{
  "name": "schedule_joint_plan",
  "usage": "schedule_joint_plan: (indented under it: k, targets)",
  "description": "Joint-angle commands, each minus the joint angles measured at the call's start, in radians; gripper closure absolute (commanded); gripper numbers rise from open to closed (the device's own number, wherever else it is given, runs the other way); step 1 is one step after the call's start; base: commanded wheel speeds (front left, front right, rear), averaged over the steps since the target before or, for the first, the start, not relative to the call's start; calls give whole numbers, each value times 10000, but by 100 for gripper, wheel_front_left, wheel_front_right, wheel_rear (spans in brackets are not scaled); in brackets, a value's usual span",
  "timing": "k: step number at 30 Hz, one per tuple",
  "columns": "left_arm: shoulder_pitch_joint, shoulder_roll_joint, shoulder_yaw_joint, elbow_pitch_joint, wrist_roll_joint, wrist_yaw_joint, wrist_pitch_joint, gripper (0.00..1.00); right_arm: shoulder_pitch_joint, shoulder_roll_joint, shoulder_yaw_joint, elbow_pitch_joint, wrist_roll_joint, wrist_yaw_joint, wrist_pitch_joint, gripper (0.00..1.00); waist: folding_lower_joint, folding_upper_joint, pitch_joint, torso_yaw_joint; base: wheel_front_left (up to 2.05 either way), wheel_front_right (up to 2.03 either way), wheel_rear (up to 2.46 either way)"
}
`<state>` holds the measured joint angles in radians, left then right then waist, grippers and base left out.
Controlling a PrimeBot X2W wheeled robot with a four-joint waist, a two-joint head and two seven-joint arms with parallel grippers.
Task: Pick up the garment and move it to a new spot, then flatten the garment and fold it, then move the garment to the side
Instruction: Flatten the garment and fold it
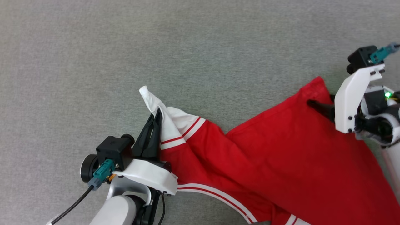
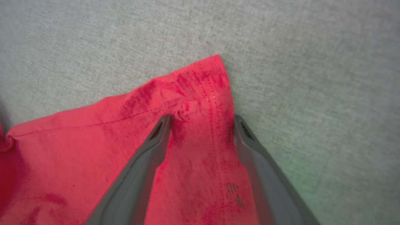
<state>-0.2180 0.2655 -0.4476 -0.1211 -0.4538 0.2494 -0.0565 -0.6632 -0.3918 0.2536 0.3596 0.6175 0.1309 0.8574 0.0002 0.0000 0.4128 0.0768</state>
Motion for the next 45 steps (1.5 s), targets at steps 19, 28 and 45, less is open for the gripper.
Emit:
schedule_joint_plan:
  k: [19, 28, 45]
  targets:
    - [269, 417, 750, 685, -361, 204, -495, 100, -183, -236, 822, 591, 426, -4, -932, 100, -2, 0, -1402, 4, 0, 0, 0]
    - [-1064, 991, 1702, 1375, -917, -94, -246, 100, -374, 359, 385, 514, -184, -5, -3023, 100, -2, 0, -2708, -775, 0, 0, 0]
    - [-8234, 672, 2087, 5048, -543, -1308, -1673, 100, -3826, 957, -877, 874, -627, -5, -7579, 100, -2, 0, -1703, -1293, 0, 0, 0]
